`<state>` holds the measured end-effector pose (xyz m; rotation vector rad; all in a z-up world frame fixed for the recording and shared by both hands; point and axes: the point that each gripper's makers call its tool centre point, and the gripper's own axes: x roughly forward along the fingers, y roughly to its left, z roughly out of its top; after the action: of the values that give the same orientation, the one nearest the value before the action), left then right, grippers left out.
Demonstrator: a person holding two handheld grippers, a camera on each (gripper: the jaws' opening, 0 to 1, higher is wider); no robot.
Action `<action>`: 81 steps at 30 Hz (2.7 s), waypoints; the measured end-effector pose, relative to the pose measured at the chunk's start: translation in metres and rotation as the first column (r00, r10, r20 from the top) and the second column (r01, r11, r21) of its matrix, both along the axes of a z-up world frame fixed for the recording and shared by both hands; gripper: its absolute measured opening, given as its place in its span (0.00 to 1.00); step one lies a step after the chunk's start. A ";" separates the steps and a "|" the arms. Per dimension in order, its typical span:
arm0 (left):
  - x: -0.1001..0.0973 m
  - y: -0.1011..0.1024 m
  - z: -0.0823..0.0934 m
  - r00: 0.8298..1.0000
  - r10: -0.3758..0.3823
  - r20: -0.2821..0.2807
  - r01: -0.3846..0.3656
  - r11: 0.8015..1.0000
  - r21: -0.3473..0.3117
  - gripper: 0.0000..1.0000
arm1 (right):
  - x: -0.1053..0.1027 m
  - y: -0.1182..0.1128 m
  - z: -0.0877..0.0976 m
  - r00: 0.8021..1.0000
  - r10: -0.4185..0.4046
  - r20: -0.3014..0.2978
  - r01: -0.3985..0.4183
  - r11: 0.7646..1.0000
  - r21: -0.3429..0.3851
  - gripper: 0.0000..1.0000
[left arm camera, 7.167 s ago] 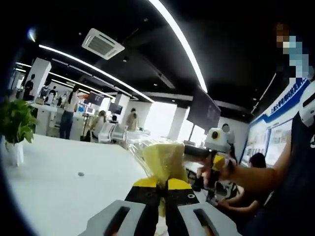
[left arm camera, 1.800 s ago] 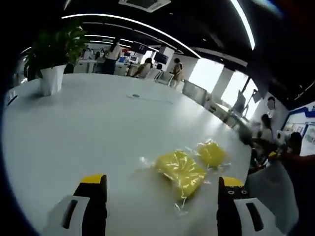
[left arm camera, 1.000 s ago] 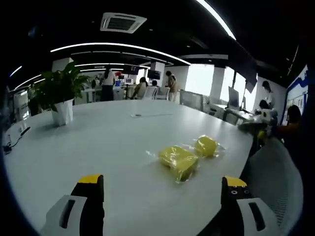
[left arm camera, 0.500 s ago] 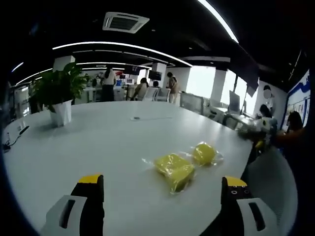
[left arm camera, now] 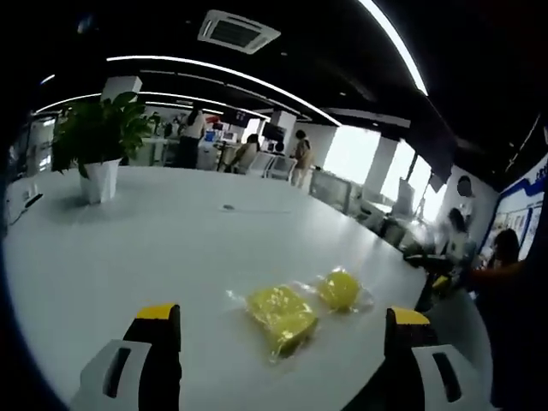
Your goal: Compare the silicone blocks by pressing each to a similar depth, holding the contact briefly, and releasing to observe deformation and rebound differences across the visible hardness samples.
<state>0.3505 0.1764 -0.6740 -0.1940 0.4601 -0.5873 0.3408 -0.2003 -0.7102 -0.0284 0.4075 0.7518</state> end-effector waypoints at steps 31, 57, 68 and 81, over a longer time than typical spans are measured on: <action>0.047 -0.121 0.007 0.938 -0.214 -0.271 0.156 0.963 -0.222 0.99 | -0.007 -0.009 0.009 1.000 -0.004 0.024 0.004 1.000 -0.019 0.97; 0.074 -0.179 -0.049 0.815 -0.246 -0.525 0.037 0.926 -0.376 0.96 | -0.018 -0.013 0.016 0.998 -0.055 0.032 0.054 0.998 0.019 0.96; 0.076 -0.182 -0.073 0.747 -0.238 -0.621 0.004 0.935 -0.354 0.81 | -0.019 -0.009 0.018 0.999 -0.040 0.034 0.040 0.999 0.006 0.96; 0.062 -0.177 -0.062 0.736 -0.248 -0.630 0.017 0.937 -0.350 0.84 | -0.022 -0.004 0.017 0.999 -0.031 0.033 0.031 1.000 0.002 0.96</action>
<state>0.4127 -0.0004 -0.7360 -0.7105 1.0902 -0.7310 0.3187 -0.2045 -0.6936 -0.0333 0.3751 0.7200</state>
